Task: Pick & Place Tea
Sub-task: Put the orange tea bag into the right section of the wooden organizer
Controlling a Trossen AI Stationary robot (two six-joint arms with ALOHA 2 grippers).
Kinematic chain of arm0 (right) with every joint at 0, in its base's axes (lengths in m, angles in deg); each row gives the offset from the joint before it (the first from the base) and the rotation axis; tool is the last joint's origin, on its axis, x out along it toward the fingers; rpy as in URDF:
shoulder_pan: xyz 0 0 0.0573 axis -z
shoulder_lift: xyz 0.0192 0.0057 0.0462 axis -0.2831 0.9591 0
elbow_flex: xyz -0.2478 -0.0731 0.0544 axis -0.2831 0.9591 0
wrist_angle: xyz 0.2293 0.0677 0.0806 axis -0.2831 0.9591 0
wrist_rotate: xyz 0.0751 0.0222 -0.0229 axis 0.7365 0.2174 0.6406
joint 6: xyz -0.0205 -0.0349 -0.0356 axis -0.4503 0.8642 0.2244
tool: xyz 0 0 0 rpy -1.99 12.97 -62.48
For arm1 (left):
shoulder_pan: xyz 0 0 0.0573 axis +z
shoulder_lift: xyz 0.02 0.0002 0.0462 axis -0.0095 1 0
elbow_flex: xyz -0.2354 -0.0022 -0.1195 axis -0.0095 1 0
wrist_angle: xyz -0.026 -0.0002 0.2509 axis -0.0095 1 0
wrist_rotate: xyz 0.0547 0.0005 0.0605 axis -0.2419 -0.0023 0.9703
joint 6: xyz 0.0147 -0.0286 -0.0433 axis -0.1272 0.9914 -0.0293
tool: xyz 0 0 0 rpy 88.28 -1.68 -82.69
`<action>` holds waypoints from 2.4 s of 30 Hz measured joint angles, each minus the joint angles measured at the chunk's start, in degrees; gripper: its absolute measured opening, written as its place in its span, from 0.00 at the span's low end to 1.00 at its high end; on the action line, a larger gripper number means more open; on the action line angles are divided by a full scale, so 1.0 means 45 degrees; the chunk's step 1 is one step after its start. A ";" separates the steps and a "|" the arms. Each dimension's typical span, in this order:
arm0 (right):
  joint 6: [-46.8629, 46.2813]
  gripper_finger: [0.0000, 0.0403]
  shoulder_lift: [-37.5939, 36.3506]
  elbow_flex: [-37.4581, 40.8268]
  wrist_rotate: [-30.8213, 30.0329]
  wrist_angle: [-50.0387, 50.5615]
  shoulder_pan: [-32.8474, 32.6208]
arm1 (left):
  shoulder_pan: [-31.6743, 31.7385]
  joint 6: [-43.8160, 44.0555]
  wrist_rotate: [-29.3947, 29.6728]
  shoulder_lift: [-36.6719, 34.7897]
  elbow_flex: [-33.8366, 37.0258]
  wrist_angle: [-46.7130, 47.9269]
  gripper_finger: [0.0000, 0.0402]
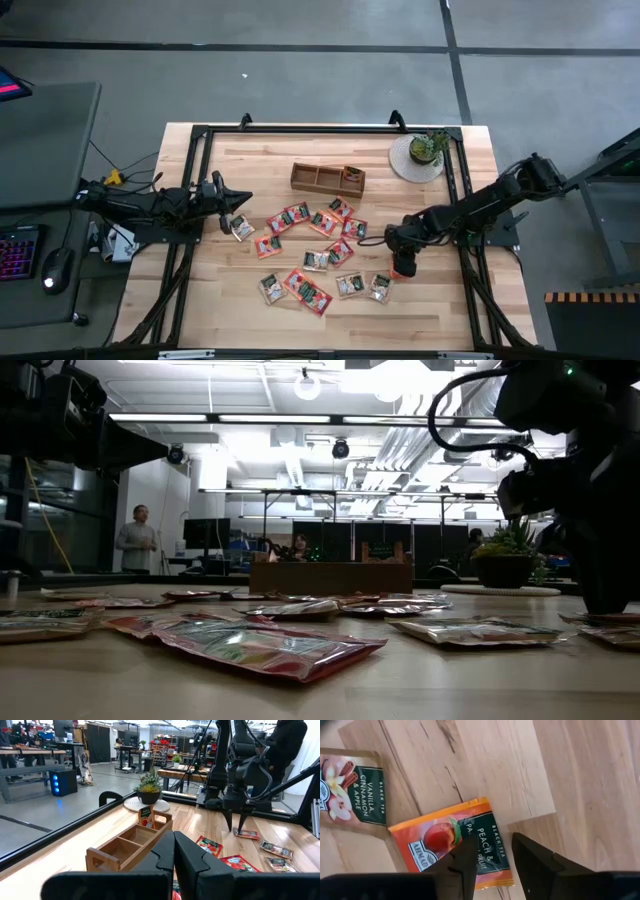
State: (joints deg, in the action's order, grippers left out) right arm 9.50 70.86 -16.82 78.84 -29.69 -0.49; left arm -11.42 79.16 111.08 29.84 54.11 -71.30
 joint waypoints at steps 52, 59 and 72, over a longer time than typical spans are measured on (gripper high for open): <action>0.2093 0.48 0.1196 -0.1436 -0.0857 0.1410 -0.1544 | -0.0001 0.0000 -0.0043 0.0003 0.0000 0.0004 0.00; 0.2079 0.48 0.1695 -0.1501 -0.1036 0.1419 -0.1603 | -0.0003 0.0000 -0.0040 0.0001 0.0000 0.0003 0.00; 0.1519 0.26 0.1705 -0.1379 -0.1207 0.0964 -0.1490 | -0.0004 0.0000 -0.0039 -0.0002 0.0000 0.0005 0.00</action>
State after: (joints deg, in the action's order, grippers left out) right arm 16.34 78.54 -23.03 73.41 -25.35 -7.19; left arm -11.44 79.16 110.91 29.83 54.11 -71.28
